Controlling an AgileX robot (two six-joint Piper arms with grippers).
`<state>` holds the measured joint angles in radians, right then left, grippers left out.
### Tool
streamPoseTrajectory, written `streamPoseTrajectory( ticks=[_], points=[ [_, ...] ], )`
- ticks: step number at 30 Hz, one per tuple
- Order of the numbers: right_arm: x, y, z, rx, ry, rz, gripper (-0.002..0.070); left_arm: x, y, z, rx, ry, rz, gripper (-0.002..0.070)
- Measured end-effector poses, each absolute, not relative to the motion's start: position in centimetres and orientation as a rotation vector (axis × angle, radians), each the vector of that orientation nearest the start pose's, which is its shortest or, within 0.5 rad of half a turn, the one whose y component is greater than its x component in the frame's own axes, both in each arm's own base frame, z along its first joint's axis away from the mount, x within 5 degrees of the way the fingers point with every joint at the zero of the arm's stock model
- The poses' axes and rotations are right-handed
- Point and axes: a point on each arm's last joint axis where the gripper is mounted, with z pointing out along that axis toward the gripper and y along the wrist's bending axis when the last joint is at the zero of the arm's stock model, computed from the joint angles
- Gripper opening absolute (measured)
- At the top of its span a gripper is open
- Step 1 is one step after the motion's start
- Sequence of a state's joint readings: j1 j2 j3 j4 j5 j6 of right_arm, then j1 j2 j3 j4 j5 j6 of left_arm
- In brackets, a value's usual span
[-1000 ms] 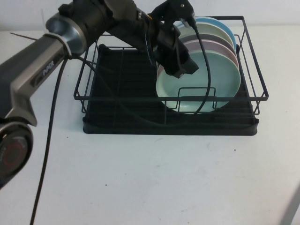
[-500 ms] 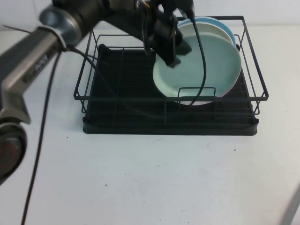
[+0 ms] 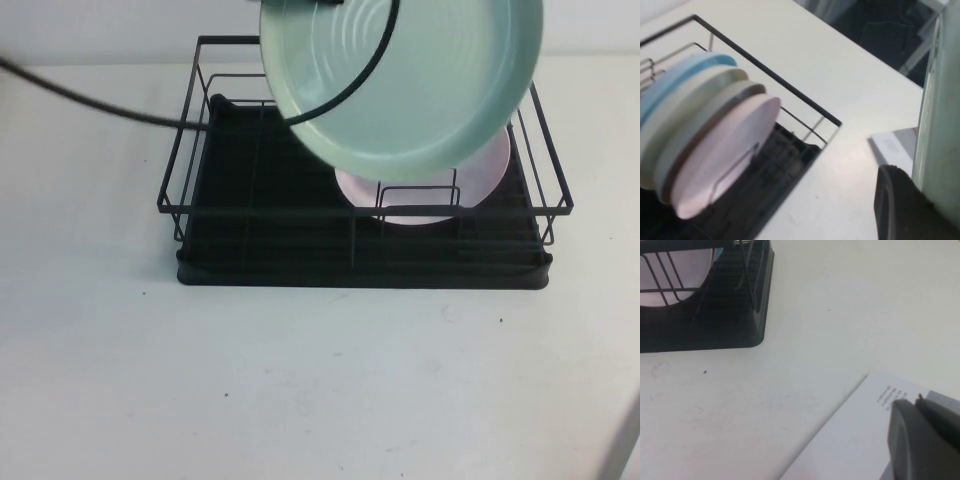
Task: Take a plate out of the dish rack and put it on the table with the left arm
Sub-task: Place the plate from the table
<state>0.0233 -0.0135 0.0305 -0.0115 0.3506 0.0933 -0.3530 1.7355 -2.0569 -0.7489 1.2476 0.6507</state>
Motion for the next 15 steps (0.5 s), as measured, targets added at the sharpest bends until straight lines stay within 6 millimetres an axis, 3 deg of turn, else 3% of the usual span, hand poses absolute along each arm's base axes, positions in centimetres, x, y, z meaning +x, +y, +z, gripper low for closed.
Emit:
streamPoseTrajectory(
  ticks=[4,7,13,15],
  points=[
    [5.3,0.1,17.2,0.058,1.851,0.070,-0.0020,29.5,-16.8,44.6,1.079,2.000,-0.916,0.0085],
    [5.3,0.1,17.2,0.058,1.851,0.070,-0.0020,27.8,-16.3,41.5,1.086,2.092,-0.968,0.0085],
    [5.3,0.1,17.2,0.058,1.851,0.070,-0.0020,24.0,-15.4,32.1,1.059,2.305,-1.144,0.0085],
    [5.3,0.1,17.2,0.058,1.851,0.070,-0.0020,23.2,-15.1,29.0,0.979,2.350,-1.174,0.0085]
  ],
)
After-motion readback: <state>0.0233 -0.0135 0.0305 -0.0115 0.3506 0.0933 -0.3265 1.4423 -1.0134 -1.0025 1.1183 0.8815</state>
